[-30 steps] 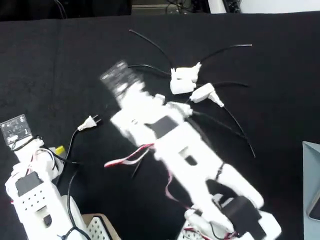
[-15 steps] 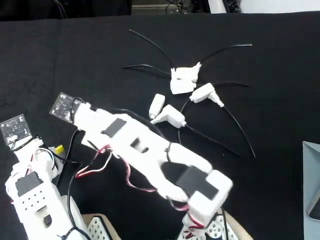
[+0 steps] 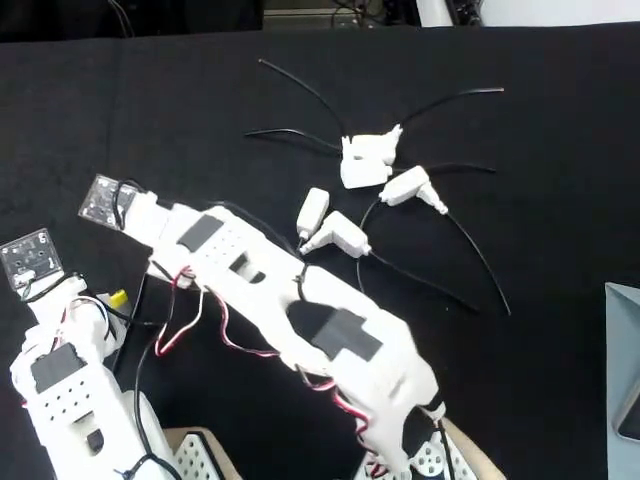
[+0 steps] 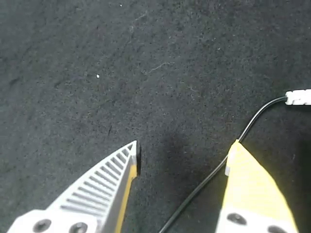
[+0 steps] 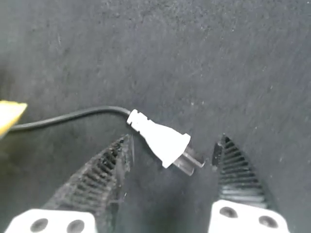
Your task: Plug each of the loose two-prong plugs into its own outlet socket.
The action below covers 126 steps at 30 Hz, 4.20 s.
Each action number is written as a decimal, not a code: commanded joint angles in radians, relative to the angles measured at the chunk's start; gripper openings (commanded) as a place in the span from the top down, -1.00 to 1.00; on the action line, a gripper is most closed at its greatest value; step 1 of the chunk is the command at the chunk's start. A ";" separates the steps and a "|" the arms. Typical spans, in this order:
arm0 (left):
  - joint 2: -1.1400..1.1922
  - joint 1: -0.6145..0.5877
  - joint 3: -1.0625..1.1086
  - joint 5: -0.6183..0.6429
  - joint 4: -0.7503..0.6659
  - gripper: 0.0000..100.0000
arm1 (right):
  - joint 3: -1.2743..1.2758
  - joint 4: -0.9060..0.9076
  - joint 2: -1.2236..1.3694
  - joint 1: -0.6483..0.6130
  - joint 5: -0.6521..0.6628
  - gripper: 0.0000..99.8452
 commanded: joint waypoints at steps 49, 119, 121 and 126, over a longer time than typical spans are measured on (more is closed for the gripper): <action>-0.011 -0.004 -0.036 0.008 -0.021 0.42 | 0.423 0.379 -0.647 0.376 -0.044 0.98; -0.011 0.588 -0.354 0.359 -0.021 0.42 | 1.168 -0.097 -1.655 0.259 -0.377 0.98; -0.011 0.631 -0.367 0.364 -0.021 0.42 | 1.202 -0.107 -1.685 0.219 -0.376 0.98; -0.015 0.730 -0.392 0.425 -0.012 0.42 | 1.274 -0.106 -1.773 0.133 -0.376 0.98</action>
